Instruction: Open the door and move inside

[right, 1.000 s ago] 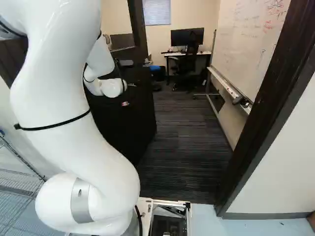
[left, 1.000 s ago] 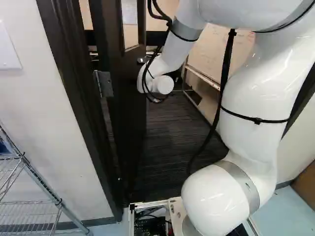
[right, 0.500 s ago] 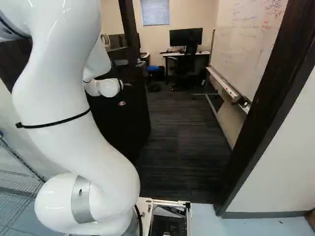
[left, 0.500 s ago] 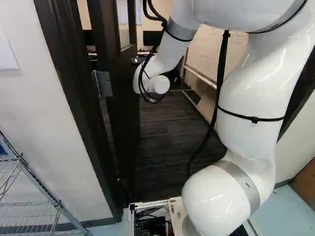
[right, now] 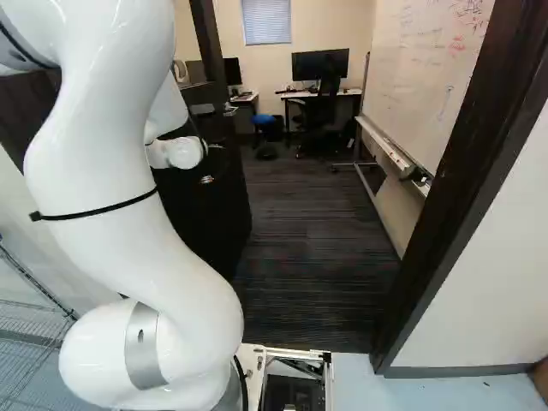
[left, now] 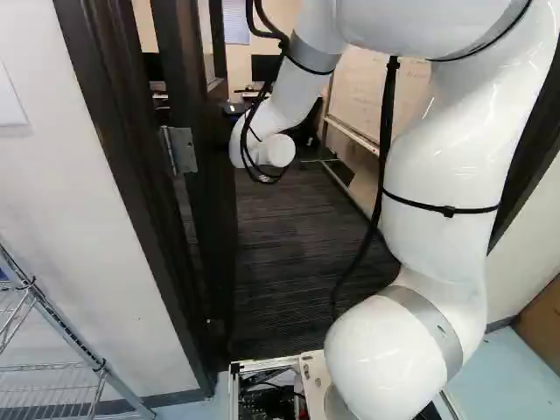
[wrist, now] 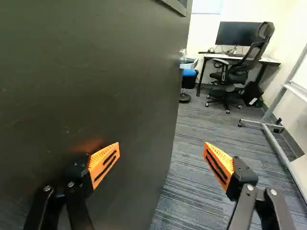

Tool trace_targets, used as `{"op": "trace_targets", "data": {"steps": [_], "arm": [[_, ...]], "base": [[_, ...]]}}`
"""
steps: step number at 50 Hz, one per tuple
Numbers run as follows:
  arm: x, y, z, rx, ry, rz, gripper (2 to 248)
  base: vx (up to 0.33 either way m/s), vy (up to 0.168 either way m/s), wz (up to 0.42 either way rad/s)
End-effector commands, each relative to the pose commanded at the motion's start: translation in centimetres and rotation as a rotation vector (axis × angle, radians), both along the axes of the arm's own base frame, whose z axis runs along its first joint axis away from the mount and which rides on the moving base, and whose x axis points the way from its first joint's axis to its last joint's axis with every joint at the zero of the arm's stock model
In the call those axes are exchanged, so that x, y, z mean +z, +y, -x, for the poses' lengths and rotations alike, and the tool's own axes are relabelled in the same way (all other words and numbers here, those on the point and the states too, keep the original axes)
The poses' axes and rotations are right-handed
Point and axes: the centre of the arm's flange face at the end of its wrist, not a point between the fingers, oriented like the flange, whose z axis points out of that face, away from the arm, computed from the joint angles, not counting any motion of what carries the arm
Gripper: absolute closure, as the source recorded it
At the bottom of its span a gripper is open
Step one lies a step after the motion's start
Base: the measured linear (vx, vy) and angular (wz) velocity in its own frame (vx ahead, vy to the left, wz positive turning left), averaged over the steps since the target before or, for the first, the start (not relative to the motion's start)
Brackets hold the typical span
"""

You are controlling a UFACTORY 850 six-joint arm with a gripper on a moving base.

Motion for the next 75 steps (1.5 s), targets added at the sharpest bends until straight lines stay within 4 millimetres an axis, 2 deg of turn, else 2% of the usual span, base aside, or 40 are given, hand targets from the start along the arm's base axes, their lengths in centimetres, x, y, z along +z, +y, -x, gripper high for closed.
{"op": "trace_targets", "data": {"steps": [75], "arm": [[-0.2,6.6,-0.8,0.109,-0.013,-0.002,3]], "base": [[0.0,-0.002,-0.011]]}}
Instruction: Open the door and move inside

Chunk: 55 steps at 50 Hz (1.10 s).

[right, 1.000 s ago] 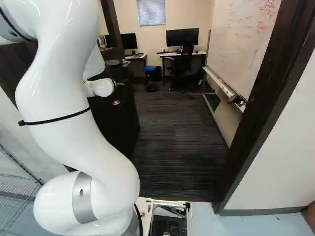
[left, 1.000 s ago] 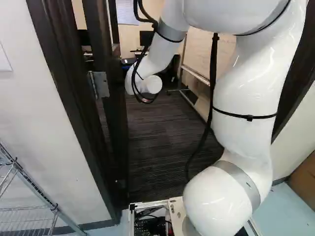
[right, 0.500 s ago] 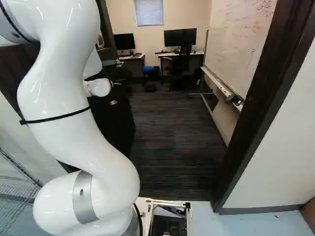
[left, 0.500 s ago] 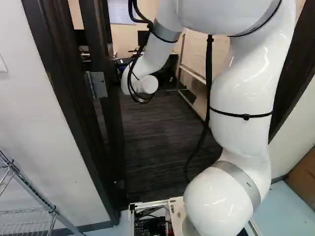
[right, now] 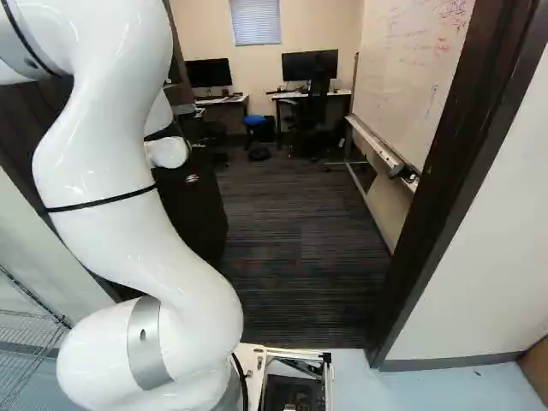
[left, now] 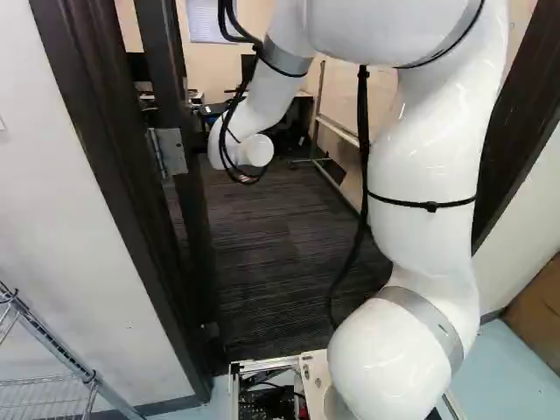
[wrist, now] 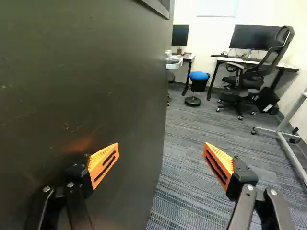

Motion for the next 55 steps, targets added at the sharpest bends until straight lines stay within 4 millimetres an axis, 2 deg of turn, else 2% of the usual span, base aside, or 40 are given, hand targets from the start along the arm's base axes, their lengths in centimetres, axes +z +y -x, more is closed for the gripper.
{"op": "trace_targets", "data": {"steps": [14,32,55], "arm": [[0.0,1.0,-0.1,0.015,-0.002,-0.001,3],[-0.1,1.1,-0.1,0.016,-0.002,-0.001,3],[0.1,-2.0,0.2,-0.03,0.004,0.002,3]], "base": [[0.0,0.0,0.0],[0.0,0.0,0.0],[0.0,0.0,0.0]]}}
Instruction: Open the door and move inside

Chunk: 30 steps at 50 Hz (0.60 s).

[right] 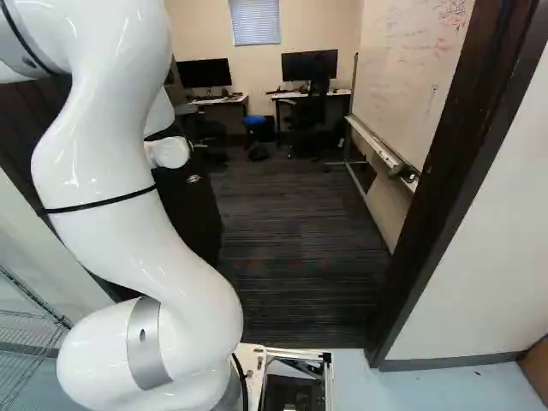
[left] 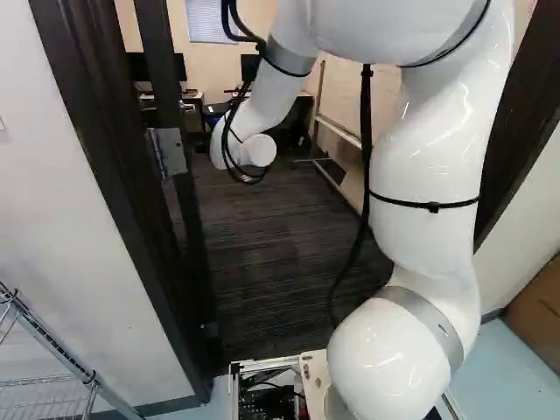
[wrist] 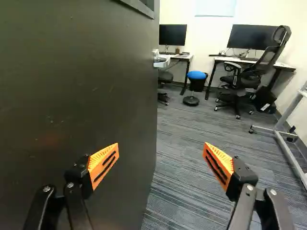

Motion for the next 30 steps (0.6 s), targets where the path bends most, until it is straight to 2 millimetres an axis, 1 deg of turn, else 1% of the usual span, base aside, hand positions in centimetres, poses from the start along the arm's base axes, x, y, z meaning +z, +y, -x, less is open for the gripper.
{"op": "trace_targets", "data": {"steps": [30], "arm": [[0.2,-4.8,0.7,-0.077,0.008,0.003,3]], "base": [[0.0,0.0,0.0]]}}
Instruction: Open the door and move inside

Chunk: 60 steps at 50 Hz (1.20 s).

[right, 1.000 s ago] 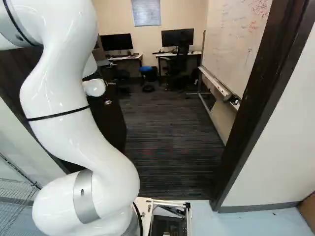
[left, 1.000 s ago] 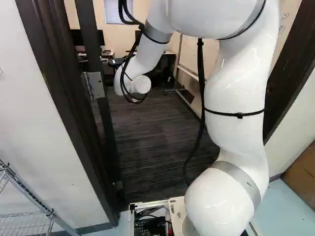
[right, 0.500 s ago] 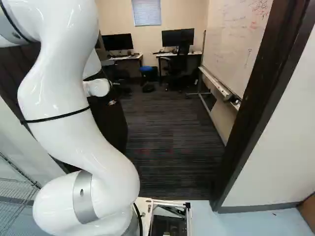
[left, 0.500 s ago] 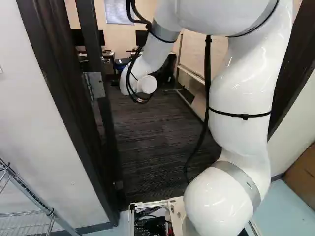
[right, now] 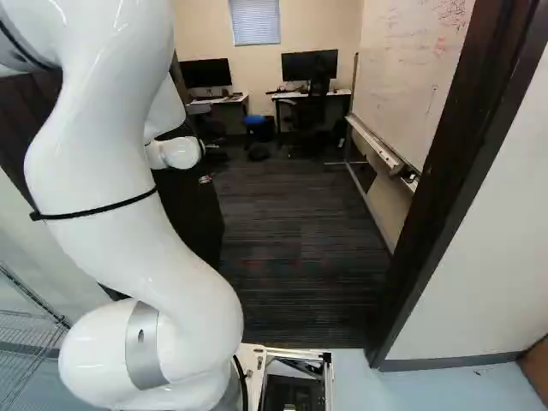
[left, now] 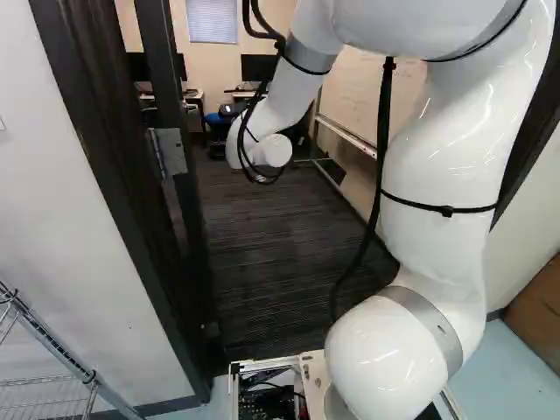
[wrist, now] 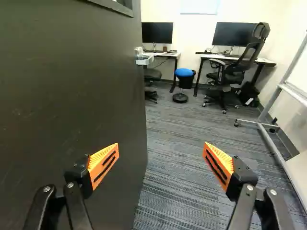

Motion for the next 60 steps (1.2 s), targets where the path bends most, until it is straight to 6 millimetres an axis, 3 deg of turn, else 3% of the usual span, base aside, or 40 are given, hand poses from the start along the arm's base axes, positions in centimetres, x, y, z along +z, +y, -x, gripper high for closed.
{"op": "trace_targets", "data": {"steps": [60], "arm": [[0.2,-8.8,4.7,-0.069,-0.001,0.061,3]], "base": [[0.0,0.0,0.0]]}}
